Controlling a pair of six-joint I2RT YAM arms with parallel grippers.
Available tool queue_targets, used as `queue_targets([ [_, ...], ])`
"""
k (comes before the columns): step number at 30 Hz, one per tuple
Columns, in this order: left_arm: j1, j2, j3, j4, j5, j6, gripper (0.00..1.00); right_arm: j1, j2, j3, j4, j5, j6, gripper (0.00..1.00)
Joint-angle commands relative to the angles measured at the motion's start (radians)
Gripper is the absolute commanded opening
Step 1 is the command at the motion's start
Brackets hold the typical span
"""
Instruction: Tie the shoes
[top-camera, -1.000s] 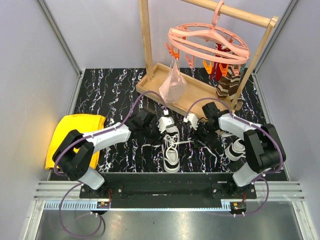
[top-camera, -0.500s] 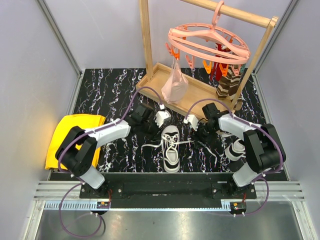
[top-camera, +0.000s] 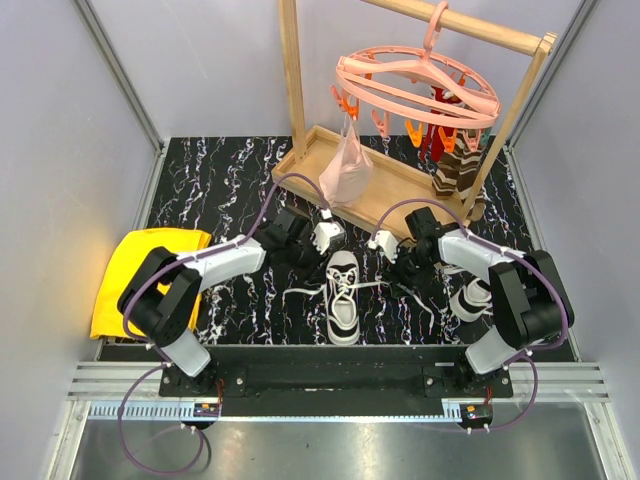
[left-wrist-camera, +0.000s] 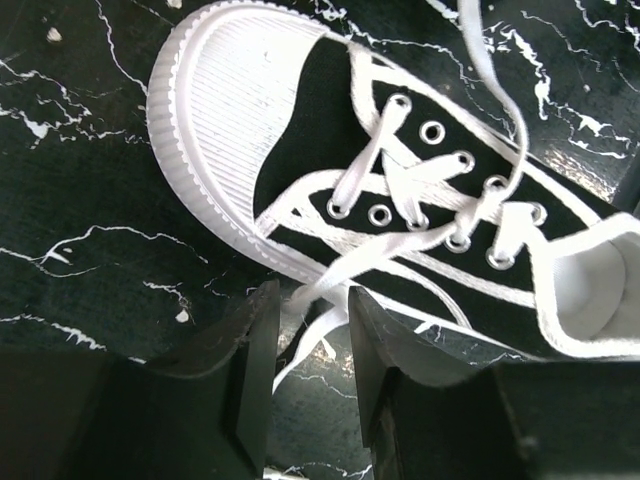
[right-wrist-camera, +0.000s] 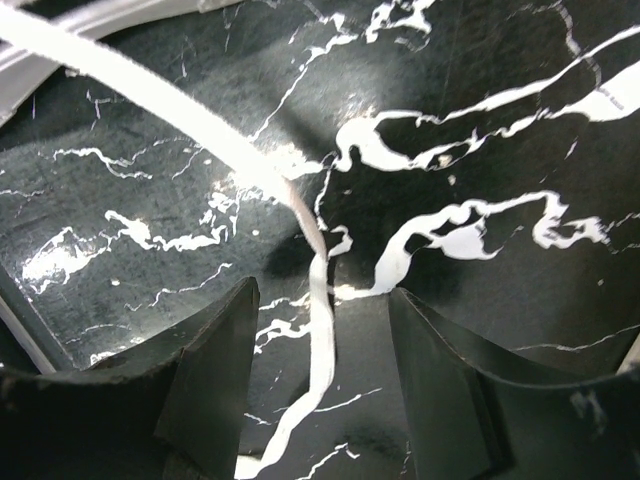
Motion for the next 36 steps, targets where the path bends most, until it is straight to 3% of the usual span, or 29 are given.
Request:
queue_targets([
  [1, 0.004, 0.04, 0.05, 0.037, 0.035, -0.022, 0.35, -0.005, -0.045, -0.016, -0.015, 0.023, -0.011, 0.64],
  [4, 0.006, 0.039, 0.055, 0.034, 0.033, -0.017, 0.27, -0.005, -0.045, -0.019, -0.014, 0.023, -0.009, 0.63],
  [9, 0.021, -0.03, 0.049, 0.04, 0.062, -0.014, 0.0, -0.005, -0.045, -0.017, -0.012, 0.03, 0.003, 0.58],
  [14, 0.022, -0.098, 0.027, 0.054, 0.096, -0.014, 0.0, -0.009, -0.037, -0.002, -0.003, 0.036, 0.029, 0.53],
  [24, 0.021, -0.102, 0.018, 0.066, 0.119, -0.036, 0.0, -0.008, -0.081, -0.048, -0.032, 0.121, 0.008, 0.56],
  [28, 0.019, -0.112, 0.004, 0.083, 0.124, -0.034, 0.0, -0.009, -0.1, -0.08, -0.04, 0.139, 0.005, 0.53],
  [30, 0.016, -0.116, -0.005, 0.1, 0.132, -0.037, 0.0, -0.008, -0.097, -0.088, -0.038, 0.127, 0.008, 0.44],
  [34, 0.009, -0.129, -0.016, 0.115, 0.152, -0.03, 0.0, -0.008, -0.089, -0.052, -0.04, 0.099, 0.051, 0.0],
  [36, 0.007, -0.135, -0.02, 0.116, 0.152, -0.022, 0.0, -0.009, -0.101, -0.022, -0.038, 0.084, 0.064, 0.0],
])
